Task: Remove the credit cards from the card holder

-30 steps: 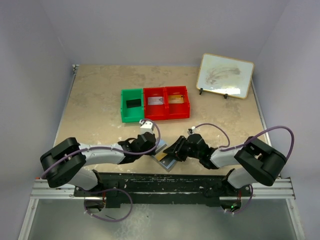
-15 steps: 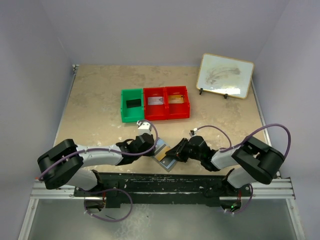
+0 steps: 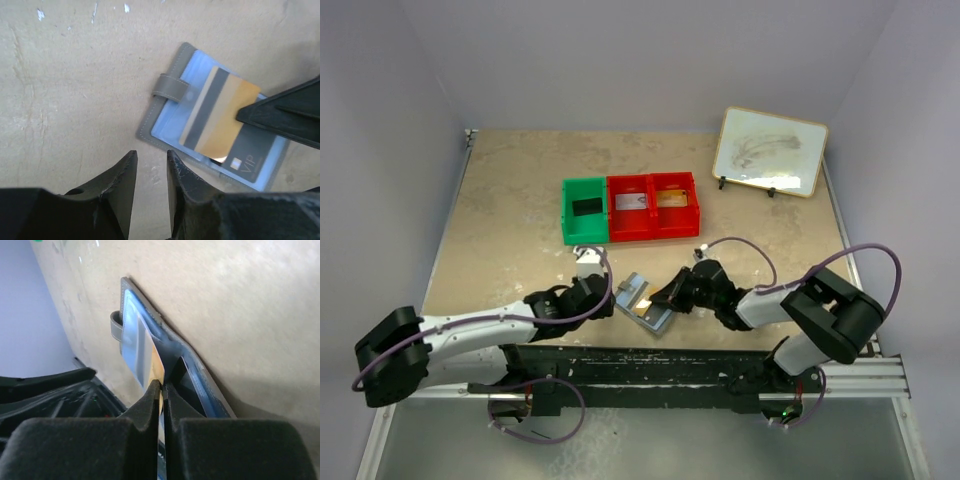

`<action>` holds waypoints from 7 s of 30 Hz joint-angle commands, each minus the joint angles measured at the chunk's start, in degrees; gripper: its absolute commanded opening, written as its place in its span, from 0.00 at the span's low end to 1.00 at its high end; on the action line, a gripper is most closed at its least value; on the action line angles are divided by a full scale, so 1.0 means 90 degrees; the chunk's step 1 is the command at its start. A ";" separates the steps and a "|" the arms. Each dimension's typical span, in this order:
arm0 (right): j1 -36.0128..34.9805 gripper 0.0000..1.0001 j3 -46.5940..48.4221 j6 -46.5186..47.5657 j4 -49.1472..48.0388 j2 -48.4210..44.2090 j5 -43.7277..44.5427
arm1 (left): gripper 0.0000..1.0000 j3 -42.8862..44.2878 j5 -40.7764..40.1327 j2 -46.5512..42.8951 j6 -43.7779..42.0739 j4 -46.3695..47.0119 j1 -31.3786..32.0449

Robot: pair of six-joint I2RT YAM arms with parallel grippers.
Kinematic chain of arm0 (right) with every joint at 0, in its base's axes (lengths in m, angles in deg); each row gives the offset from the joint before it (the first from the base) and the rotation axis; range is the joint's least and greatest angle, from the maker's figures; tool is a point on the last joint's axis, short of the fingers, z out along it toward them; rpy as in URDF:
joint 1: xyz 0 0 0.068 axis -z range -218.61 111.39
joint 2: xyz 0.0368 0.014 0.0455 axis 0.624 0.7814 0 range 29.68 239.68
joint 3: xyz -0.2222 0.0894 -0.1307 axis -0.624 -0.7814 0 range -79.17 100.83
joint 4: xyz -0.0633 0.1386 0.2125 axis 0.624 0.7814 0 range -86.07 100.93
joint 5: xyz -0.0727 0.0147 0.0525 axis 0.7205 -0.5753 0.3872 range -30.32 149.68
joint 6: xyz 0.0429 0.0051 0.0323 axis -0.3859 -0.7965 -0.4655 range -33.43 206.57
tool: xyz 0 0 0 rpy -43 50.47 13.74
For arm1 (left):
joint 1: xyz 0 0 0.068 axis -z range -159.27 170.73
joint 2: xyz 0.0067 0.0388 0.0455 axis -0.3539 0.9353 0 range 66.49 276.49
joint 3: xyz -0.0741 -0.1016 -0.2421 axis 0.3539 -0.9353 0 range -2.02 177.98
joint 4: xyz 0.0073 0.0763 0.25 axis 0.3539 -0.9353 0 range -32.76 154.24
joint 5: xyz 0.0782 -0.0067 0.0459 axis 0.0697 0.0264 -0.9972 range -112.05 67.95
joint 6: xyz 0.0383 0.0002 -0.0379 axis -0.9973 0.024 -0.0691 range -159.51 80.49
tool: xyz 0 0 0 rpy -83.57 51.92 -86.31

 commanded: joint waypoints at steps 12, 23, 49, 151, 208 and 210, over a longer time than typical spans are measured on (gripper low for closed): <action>0.0123 0.03 0.1730 0.2869 0.2040 0.0435 -0.0785 | 0.34 0.0224 -0.0203 -0.1405 0.0492 0.0156 -0.0005; 0.0133 0.04 0.1685 0.2737 0.1865 0.0599 -0.0947 | 0.36 0.0616 0.0312 0.0516 0.1123 0.1084 -0.0130; 0.0126 0.09 0.1160 0.1938 0.1152 0.0371 -0.0903 | 0.42 0.0121 0.0488 0.1538 0.1687 0.2318 -0.0347; -0.0081 0.00 0.0353 0.2244 0.1029 -0.2033 0.0763 | 0.46 -0.0333 0.0125 0.0095 0.1516 0.1920 -0.0344; 0.1723 0.00 0.5022 1.1472 0.3448 0.0163 0.1361 | 0.72 0.2426 -0.1790 -0.1682 -0.1720 -0.3162 -0.3484; 0.1709 0.00 0.5251 1.1715 0.3501 0.0451 0.1407 | 0.71 0.2420 -0.1780 -0.1618 -0.1734 -0.3160 -0.3484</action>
